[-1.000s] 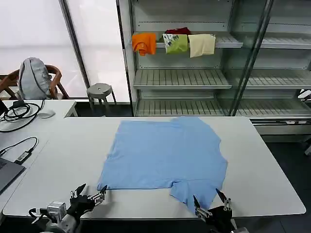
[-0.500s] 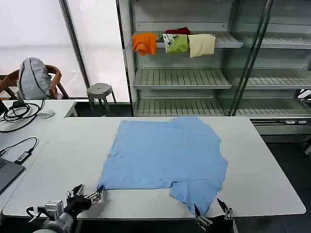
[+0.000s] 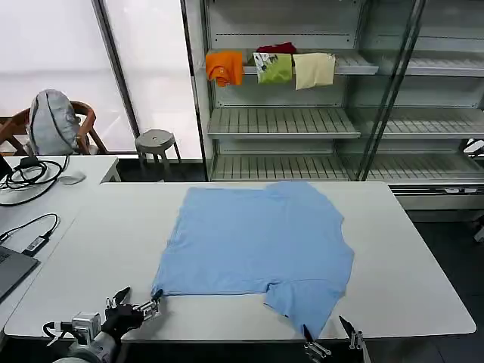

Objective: Fold and organize the clothes.

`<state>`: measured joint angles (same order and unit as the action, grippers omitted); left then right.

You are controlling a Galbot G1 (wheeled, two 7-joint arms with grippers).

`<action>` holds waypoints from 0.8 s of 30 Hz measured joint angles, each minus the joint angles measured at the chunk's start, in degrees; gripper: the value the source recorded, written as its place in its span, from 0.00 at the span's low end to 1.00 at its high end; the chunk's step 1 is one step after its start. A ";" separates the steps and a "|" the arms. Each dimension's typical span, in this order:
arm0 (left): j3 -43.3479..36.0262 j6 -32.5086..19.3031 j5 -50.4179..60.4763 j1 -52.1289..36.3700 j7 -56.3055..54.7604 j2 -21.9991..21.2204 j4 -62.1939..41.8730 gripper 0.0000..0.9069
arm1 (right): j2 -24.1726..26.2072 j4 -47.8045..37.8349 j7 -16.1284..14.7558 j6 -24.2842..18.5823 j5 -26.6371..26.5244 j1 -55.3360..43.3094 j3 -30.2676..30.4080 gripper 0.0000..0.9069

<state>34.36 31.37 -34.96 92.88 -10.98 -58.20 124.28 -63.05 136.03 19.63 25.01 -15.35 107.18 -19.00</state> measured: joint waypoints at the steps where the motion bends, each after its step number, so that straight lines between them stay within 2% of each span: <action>1: -0.06 -0.19 0.24 0.02 0.18 -0.01 -0.13 0.02 | -0.01 0.02 -0.01 0.08 -0.12 0.09 0.03 0.00; 12: -0.58 -0.70 1.45 0.10 0.74 -0.51 -0.28 0.01 | -0.37 0.11 -0.04 0.37 -1.54 0.09 0.85 0.00; 24: -2.07 -1.33 3.62 0.11 2.02 -1.28 0.29 0.01 | -0.41 -0.56 -0.72 -2.02 -2.05 -1.03 0.97 0.00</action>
<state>32.29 30.04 -31.35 92.99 -8.96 -59.48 124.57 -63.46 135.47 18.91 23.00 -17.40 106.16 -18.04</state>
